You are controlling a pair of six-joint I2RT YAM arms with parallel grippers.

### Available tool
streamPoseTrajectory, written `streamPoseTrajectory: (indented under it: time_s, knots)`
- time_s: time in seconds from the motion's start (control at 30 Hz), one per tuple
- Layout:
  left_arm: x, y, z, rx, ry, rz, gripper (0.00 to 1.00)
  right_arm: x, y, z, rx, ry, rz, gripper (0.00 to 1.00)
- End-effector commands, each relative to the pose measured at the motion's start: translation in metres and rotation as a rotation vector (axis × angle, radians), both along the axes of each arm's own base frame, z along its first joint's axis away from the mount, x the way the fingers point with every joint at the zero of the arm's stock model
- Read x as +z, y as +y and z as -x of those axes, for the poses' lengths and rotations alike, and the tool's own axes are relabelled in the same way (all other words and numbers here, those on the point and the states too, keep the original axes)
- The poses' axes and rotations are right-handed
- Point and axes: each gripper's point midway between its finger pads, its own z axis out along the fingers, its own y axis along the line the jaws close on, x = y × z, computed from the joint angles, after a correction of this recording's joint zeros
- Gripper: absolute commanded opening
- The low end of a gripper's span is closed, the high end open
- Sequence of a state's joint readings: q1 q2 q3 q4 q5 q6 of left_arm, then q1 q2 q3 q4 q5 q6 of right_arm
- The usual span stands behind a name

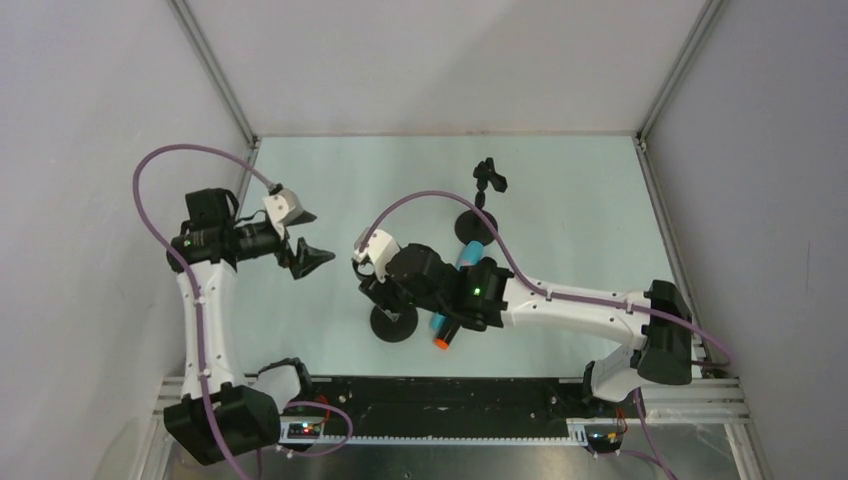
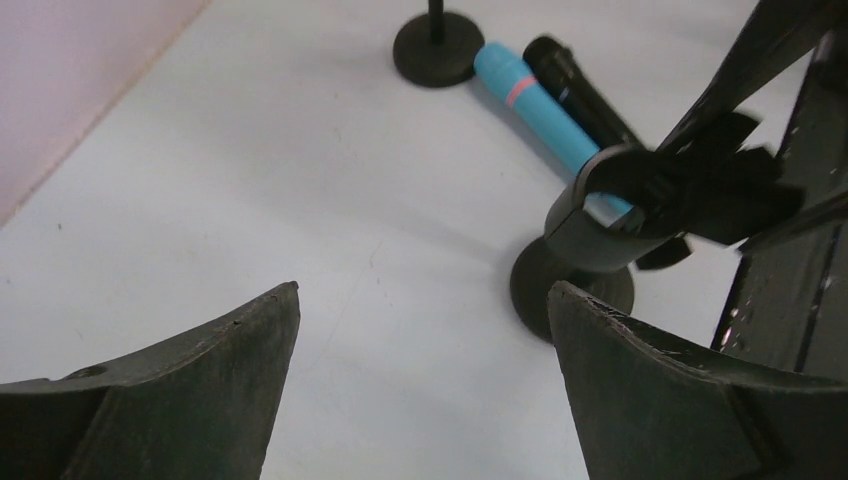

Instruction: Attach the microphones to the stand

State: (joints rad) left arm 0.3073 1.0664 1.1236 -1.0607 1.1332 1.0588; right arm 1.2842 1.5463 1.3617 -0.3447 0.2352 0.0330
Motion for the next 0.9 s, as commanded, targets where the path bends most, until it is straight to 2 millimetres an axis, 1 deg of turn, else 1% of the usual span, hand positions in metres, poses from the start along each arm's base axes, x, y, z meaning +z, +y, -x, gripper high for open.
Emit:
streamPoseTrajectory:
  time_s: [0.0, 0.1, 0.17, 0.27, 0.4, 0.5, 0.57, 0.63, 0.73, 0.77, 0.8, 0.87]
  knots:
    - [0.047, -0.020, 0.013, -0.056, -0.045, 0.147, 0.98, -0.005, 0.007, 0.004, -0.032, -0.002, -0.026, 0.00]
    - [0.054, -0.027, 0.019, -0.080, -0.021, 0.192, 0.98, -0.008, 0.008, 0.007, -0.042, -0.006, -0.034, 0.00]
    - [0.049, -0.034, 0.021, -0.102, 0.004, 0.188, 0.98, -0.009, 0.010, 0.008, -0.044, -0.014, -0.044, 0.00]
    - [0.037, -0.046, 0.024, -0.146, 0.035, 0.145, 0.98, -0.008, 0.014, 0.008, -0.048, -0.025, -0.055, 0.00]
    - [0.032, -0.056, 0.020, -0.182, 0.058, 0.119, 0.98, -0.009, 0.016, 0.011, -0.049, -0.035, -0.066, 0.00]
    - [0.020, -0.057, 0.010, -0.181, 0.062, 0.074, 0.98, -0.012, 0.017, 0.014, -0.051, -0.039, -0.065, 0.00]
    - [0.008, -0.058, 0.007, -0.178, 0.069, 0.027, 0.98, -0.013, 0.018, 0.015, -0.053, -0.045, -0.067, 0.00]
    - [-0.006, -0.054, 0.002, -0.154, 0.075, -0.038, 0.98, -0.014, 0.017, 0.015, -0.057, -0.047, -0.065, 0.00]
    - [-0.015, -0.051, 0.003, -0.143, 0.069, -0.088, 0.98, -0.016, 0.014, 0.012, -0.069, -0.054, -0.059, 0.00]
    - [-0.020, -0.048, 0.003, -0.132, 0.073, -0.109, 0.98, -0.016, 0.014, 0.010, -0.074, -0.054, -0.061, 0.00]
    - [-0.020, -0.046, 0.005, -0.129, 0.055, -0.124, 0.98, -0.016, 0.013, 0.008, -0.083, -0.053, -0.062, 0.00]
    - [-0.029, -0.041, 0.007, -0.111, 0.058, -0.159, 0.98, -0.019, 0.010, 0.003, -0.101, -0.045, -0.065, 0.00]
